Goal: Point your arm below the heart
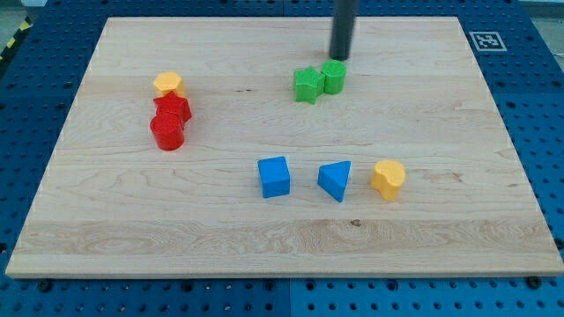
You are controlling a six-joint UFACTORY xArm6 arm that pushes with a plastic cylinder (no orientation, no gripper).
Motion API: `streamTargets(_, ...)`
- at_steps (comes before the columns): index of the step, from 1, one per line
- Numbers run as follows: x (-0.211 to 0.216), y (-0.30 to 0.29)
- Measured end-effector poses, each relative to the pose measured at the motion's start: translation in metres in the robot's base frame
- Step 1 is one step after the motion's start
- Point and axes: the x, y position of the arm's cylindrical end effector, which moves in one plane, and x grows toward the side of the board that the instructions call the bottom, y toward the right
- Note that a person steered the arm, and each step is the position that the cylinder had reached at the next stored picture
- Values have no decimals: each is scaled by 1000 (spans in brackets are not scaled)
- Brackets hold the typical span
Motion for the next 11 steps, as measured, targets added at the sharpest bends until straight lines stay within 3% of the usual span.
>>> streamTargets(1,30,69)
streamTargets(2,114,108)
streamTargets(4,282,98)
streamTargets(6,305,27)
streamTargets(11,278,20)
